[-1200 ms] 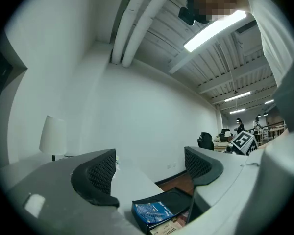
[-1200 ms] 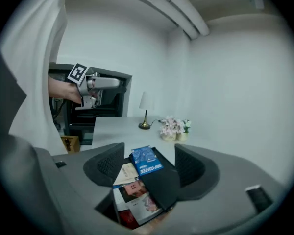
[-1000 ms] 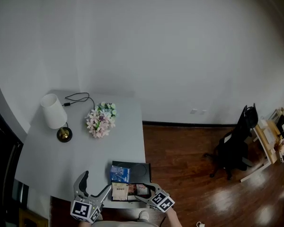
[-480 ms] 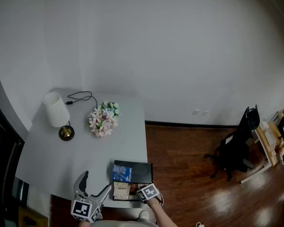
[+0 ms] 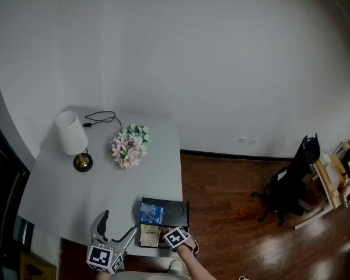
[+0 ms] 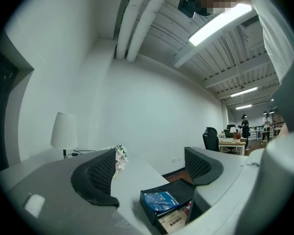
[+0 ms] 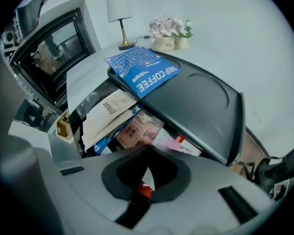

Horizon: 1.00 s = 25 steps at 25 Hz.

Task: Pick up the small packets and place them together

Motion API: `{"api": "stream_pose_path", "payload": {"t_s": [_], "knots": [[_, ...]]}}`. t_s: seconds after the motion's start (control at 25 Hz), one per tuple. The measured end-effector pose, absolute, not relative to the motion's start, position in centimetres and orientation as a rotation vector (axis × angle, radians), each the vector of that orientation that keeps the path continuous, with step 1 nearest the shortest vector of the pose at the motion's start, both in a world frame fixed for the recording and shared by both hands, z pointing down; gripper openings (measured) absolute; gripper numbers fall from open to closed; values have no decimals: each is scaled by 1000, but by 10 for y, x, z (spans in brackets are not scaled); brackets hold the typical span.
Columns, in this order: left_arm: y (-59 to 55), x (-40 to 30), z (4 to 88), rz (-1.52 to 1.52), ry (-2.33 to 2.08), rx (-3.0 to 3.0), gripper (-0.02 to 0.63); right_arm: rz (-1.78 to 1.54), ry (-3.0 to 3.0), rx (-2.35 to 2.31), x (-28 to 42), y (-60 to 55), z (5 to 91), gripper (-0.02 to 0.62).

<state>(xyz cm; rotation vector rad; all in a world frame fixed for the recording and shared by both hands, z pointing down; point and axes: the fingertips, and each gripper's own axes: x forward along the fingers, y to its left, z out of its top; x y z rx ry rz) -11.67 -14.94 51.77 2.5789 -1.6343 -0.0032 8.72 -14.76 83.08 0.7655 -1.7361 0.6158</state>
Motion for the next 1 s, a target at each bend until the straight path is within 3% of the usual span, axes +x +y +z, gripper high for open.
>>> {"api": "stream_pose_path", "payload": {"t_s": [0.44, 0.52, 0.76, 0.8, 0.84, 0.88, 1.0], "knots": [[-153, -109, 524, -9, -1604, 2577, 436, 810, -1936, 882, 104, -129, 775, 2], [-154, -105, 525, -6, -1593, 2585, 436, 780, -1933, 870, 99, -132, 783, 35], [-152, -106, 521, 4, -1598, 2597, 436, 679, -1936, 841, 78, -145, 798, 44], [-151, -109, 521, 6, -1606, 2591, 436, 688, -1931, 834, 75, -146, 801, 128], [-150, -112, 522, 8, -1614, 2584, 436, 706, -1922, 828, 73, -145, 804, 341], [-149, -115, 522, 10, -1622, 2577, 436, 718, -1907, 828, 74, -145, 806, 374], [-148, -121, 523, 14, -1638, 2564, 436, 704, -1870, 845, 76, -148, 816, 370]]}}
